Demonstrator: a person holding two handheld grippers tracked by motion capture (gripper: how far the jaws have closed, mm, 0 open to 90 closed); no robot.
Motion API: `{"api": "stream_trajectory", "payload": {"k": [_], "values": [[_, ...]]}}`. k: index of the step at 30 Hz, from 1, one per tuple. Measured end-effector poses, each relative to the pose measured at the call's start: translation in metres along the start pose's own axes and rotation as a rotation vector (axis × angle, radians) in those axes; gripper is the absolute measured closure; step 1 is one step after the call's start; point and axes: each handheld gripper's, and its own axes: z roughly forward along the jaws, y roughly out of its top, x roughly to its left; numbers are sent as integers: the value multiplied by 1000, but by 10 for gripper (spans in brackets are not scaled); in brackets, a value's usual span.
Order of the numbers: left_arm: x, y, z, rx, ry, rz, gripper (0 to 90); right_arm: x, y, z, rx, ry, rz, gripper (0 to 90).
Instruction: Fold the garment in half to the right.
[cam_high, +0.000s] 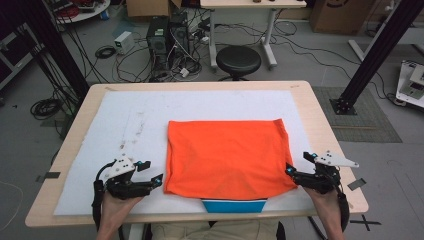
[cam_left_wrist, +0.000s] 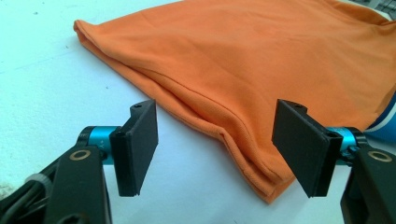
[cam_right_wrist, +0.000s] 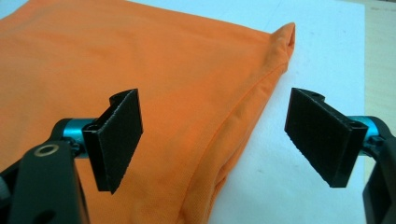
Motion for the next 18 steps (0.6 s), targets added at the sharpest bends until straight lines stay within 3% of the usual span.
{"api": "stream_trajectory", "payload": {"k": [6, 12, 18], "values": [[-5, 3, 0, 9, -6, -3, 315, 3, 4, -1, -9, 2, -1, 197], [-13, 3, -3, 0, 18, 9, 324, 7, 8, 2, -14, 8, -18, 197], [-20, 0, 1, 20, 39, 14, 342, 10, 12, 4, -24, 11, -40, 197]]}}
